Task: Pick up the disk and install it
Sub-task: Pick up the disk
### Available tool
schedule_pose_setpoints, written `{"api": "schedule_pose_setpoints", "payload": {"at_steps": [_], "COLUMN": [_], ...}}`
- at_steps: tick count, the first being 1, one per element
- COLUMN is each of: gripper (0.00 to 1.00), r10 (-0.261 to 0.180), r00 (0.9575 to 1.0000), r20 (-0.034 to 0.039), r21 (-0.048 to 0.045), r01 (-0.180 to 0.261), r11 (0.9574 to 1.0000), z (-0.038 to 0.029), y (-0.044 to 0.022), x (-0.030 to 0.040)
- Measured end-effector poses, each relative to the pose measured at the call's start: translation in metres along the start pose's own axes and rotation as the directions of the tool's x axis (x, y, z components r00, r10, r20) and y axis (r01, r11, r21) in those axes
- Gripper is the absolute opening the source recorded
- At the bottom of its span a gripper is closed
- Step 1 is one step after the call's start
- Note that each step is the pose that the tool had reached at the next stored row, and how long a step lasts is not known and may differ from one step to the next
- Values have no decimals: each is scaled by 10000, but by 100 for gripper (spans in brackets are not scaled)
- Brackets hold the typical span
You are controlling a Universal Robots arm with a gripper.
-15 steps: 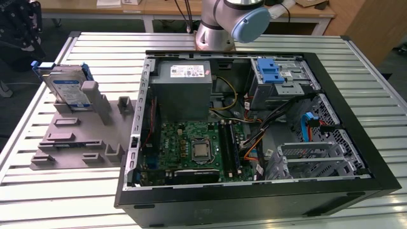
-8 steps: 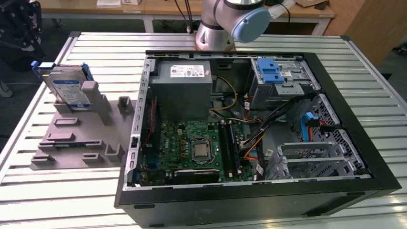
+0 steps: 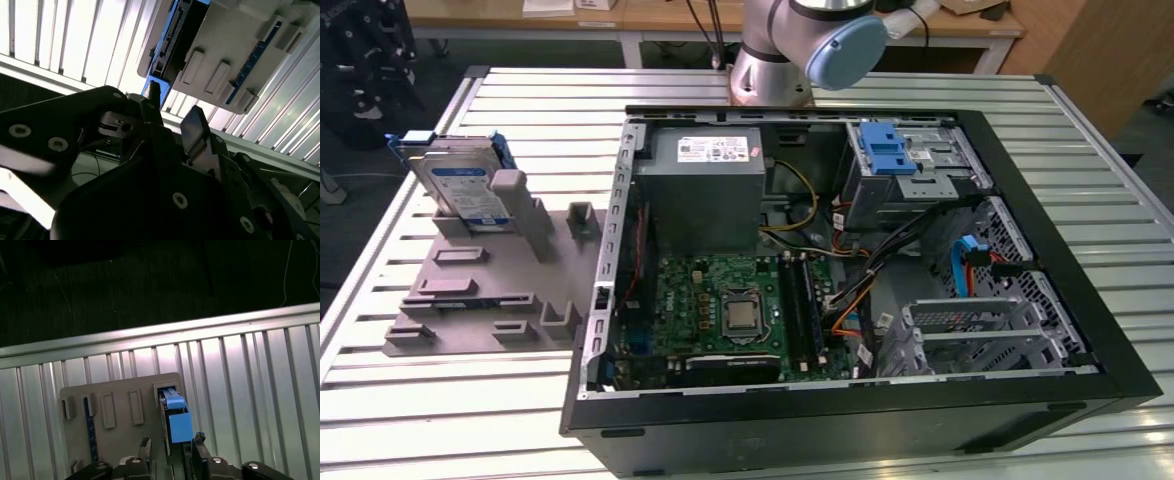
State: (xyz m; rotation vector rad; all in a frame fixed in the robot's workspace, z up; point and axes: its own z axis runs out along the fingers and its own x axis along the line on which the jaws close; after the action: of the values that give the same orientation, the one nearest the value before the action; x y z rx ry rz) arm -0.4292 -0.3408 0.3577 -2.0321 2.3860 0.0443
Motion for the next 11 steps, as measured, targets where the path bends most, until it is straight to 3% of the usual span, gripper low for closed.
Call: {"api": "schedule_pose_setpoints", "payload": {"at_steps": [1,3,4,11], "gripper": [47,47,53,53], "r10": [-17,-128,-215,-412], "r00": [10000,9999,9998,9991], "r20": [0,-2,2,9], "r21": [-1,-4,-6,-15], "r01": [17,128,215,412], "r11": [10000,9999,9998,9991], "z": [15,47,63,128], "y": [3,13,17,26], "x": [0,1,2,-14]}}
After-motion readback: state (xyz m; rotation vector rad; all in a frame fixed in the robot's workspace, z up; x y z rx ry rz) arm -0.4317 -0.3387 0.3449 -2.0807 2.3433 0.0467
